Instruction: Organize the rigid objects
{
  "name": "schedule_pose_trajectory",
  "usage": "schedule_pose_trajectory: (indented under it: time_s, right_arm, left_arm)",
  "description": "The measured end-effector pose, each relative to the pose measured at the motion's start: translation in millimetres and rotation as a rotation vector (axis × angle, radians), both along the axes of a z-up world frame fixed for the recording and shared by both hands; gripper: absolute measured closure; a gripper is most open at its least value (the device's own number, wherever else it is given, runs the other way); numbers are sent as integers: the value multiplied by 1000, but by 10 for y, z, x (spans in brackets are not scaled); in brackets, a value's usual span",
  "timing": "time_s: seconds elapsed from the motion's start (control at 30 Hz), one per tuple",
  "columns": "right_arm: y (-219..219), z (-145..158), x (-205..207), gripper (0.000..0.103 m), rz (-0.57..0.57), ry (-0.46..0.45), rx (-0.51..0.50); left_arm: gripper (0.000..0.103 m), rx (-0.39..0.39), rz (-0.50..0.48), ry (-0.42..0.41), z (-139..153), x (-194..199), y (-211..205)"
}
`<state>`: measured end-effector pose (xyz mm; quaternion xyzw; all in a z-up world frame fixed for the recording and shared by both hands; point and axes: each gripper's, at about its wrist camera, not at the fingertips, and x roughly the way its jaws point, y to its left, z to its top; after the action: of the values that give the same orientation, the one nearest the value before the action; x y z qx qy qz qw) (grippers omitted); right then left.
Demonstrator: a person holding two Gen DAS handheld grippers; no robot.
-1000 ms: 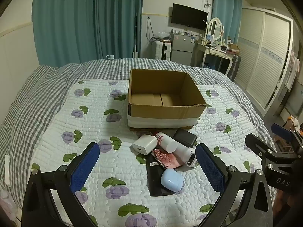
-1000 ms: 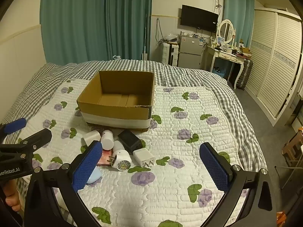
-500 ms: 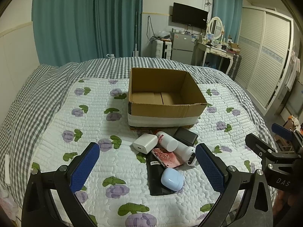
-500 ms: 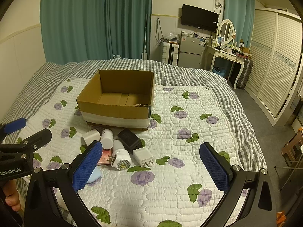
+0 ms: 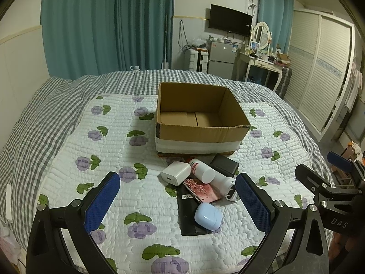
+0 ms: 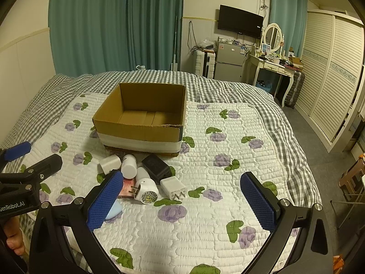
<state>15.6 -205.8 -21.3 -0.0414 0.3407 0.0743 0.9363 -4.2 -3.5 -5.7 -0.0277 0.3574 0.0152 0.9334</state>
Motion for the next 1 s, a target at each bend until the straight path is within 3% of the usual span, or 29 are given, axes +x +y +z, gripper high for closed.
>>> schedule_pose_trajectory:
  time_s: [1.0]
  right_arm:
    - [-16, -28, -18, 0, 2, 6, 2]
  left_arm:
    - [0, 5, -1, -2, -12, -5, -32]
